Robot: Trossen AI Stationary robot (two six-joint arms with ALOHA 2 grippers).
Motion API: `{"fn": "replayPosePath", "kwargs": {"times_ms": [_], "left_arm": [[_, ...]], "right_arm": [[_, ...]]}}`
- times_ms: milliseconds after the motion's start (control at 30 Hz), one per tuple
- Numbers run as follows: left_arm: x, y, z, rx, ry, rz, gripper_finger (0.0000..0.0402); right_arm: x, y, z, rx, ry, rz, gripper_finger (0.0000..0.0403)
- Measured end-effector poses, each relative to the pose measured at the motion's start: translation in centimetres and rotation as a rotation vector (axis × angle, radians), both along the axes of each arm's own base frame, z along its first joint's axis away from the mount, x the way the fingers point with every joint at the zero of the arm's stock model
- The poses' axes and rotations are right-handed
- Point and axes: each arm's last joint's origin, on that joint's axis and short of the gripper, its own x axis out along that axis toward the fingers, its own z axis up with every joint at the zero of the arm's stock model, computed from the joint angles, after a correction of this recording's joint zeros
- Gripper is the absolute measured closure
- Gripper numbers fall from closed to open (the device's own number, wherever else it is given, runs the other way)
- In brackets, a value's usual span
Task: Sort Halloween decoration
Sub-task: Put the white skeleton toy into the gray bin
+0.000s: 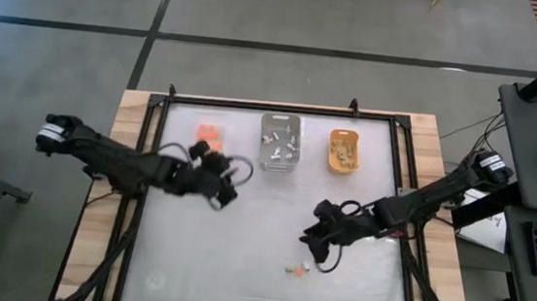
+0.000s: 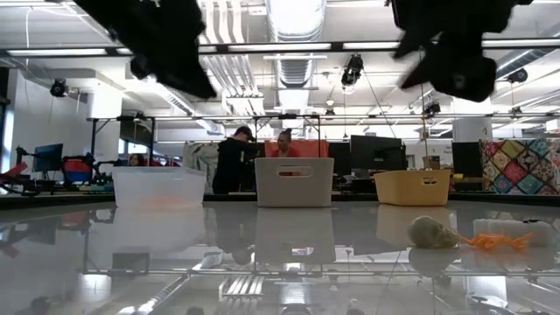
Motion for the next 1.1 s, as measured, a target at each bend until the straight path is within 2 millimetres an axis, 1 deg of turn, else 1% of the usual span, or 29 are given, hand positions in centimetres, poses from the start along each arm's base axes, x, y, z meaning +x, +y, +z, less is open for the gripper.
{"fn": "replayPosePath", "kwargs": {"times_ms": [100, 200, 267, 367, 500, 600, 700, 767, 900, 1100], "left_arm": [[0.1, -3.0, 0.4, 0.015, -0.091, -0.082, 0.0276], [-0.1, -5.3, 0.5, 0.044, -0.130, -0.128, 0.0276], [-0.4, -6.4, 0.4, 0.062, -0.134, -0.153, 0.0276], [-0.8, -7.5, 0.4, 0.077, -0.144, -0.173, 0.0276], [-1.0, -8.0, 0.5, 0.058, -0.166, -0.179, 0.0276], [-0.9, -8.0, 0.4, 0.048, -0.173, -0.173, 0.0276], [-0.9, -8.0, 0.4, 0.049, -0.170, -0.173, 0.0276], [-0.9, -8.0, 0.4, 0.049, -0.170, -0.173, 0.0276], [-0.9, -8.0, 0.2, 0.047, -0.168, -0.171, 0.0276], [-0.8, -8.1, 0.0, 0.049, -0.159, -0.171, 0.0276]], "right_arm": [[0.7, 0.6, -0.3, 0.020, 0.182, 0.003, 0.0262], [1.4, 1.3, -0.4, 0.013, 0.368, 0.006, 0.0262], [1.9, 2.0, -0.6, -0.003, 0.473, -0.001, 0.0262], [2.6, 3.1, -0.8, -0.044, 0.617, -0.001, 0.0262], [3.7, 4.9, -1.5, -0.063, 0.747, 0.034, 0.0262], [4.6, 6.2, -2.5, -0.072, 0.789, 0.059, 0.0262], [5.3, 7.0, -3.5, -0.076, 0.822, 0.073, 0.0262], [5.8, 7.3, -4.1, -0.085, 0.830, 0.078, 0.0262], [6.5, 7.7, -4.4, -0.093, 0.821, 0.091, 0.0262], [6.7, 7.8, -5.2, -0.110, 0.833, 0.094, 0.0262]]}}
